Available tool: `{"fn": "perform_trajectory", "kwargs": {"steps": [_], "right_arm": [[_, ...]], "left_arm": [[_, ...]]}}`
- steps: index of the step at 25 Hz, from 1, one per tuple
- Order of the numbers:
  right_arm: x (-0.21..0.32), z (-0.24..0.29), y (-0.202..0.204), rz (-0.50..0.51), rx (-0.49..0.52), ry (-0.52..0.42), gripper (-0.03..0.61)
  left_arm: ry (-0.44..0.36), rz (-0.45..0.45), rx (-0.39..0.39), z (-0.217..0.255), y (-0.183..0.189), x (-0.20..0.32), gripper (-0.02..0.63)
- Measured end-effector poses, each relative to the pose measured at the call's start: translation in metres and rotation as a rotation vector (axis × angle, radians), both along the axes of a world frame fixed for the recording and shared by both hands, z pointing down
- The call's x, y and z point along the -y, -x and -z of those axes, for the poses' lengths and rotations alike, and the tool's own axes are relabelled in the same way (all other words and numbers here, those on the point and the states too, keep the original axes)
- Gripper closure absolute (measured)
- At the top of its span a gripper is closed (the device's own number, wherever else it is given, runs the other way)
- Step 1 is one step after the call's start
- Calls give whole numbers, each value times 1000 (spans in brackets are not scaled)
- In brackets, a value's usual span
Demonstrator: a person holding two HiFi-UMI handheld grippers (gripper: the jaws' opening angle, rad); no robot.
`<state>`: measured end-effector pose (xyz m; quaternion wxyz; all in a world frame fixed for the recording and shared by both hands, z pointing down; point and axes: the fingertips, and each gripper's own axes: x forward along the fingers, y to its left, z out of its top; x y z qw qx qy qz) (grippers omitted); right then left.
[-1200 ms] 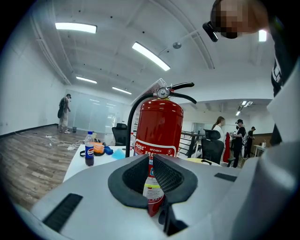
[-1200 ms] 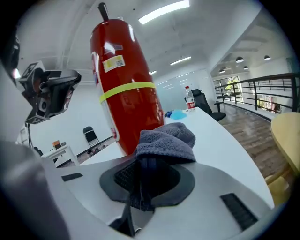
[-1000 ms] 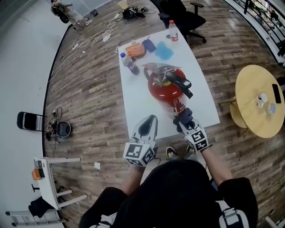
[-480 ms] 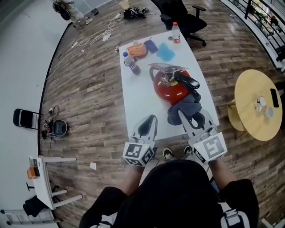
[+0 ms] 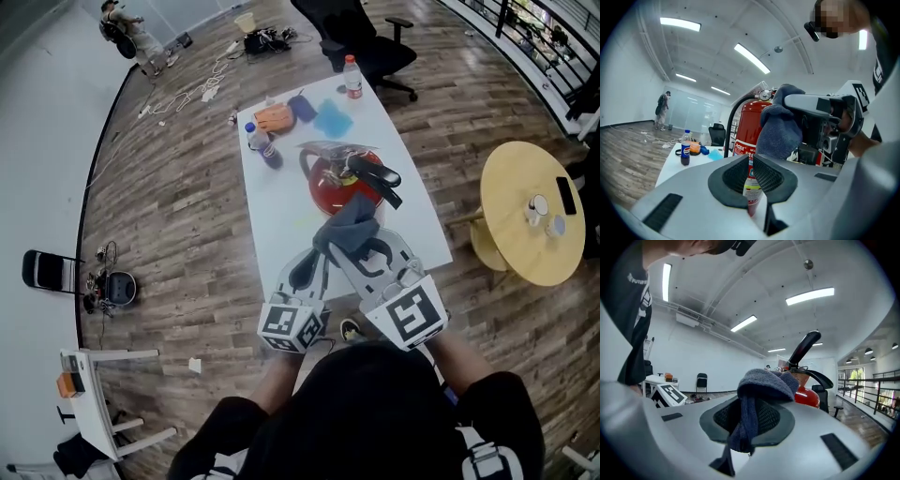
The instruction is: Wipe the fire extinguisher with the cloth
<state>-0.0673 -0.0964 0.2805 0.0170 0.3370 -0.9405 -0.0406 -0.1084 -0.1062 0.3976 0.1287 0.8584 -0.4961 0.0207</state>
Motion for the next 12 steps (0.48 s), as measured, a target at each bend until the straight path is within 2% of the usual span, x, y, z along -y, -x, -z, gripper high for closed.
{"fn": "perform_trajectory", "kwargs": {"steps": [3,8,12], "right_arm": [[0,0,-12,-18,46,6,508],[31,-34,-79,-161,24,96,508],[56,-41,-98,-107,75,116,508]], "left_arm": [[-5,-24,-19,2,-6,-1,568],[-16,-34,-46,6,0,1,568],[-5,-22,-17,6,3,8,568]]}}
